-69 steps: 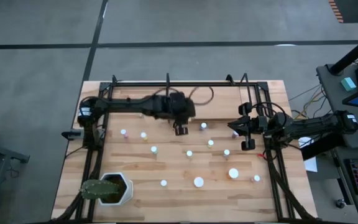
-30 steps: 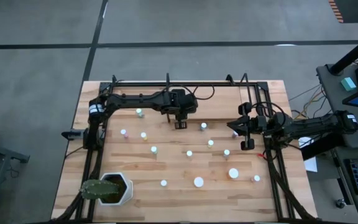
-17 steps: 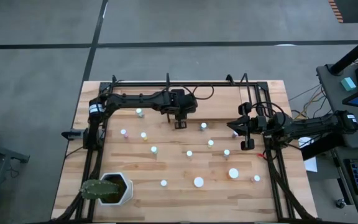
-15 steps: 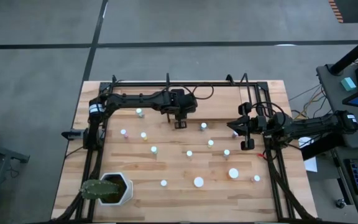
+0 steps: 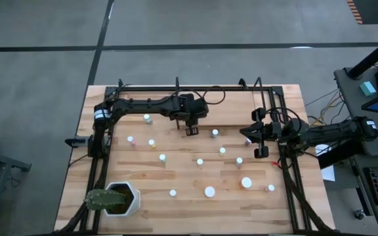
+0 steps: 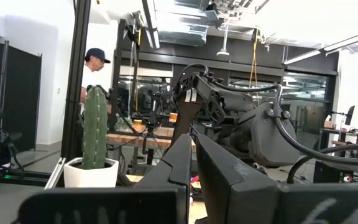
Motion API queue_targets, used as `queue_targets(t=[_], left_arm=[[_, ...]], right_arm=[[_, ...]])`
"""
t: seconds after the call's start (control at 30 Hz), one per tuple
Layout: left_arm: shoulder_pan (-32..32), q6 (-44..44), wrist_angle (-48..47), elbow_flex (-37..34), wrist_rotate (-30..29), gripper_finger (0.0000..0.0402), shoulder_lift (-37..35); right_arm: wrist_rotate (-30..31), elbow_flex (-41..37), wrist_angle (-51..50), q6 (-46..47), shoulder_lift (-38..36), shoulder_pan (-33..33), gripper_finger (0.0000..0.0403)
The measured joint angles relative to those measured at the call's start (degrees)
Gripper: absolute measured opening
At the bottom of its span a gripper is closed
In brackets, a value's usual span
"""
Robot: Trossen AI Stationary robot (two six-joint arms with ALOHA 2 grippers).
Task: Pick and place medicine bottles onto shelf by color
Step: Put the yellow pill bottle on the shelf
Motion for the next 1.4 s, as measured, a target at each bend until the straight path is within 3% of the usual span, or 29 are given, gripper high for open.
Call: queue_targets(t=[0.33,0.67,1.4], left_arm=[[0.3,-0.4,0.1,-0.8,-1.1,0.0096,0.0],[0.7,-1.7,0.4,-0.8,-1.2,0.0125,0.0],[1.1,-1.7,-0.1,-0.3,-1.2,0.0128,-1.0]], right_arm=[[0.0,0.0,0.0,0.0,0.0,0.0,0.0018],[0.0,0.0,0.0,0.0,0.0,0.0,0.0018],[0.0,0.0,0.0,0.0,0.0,0.0,0.0018]])
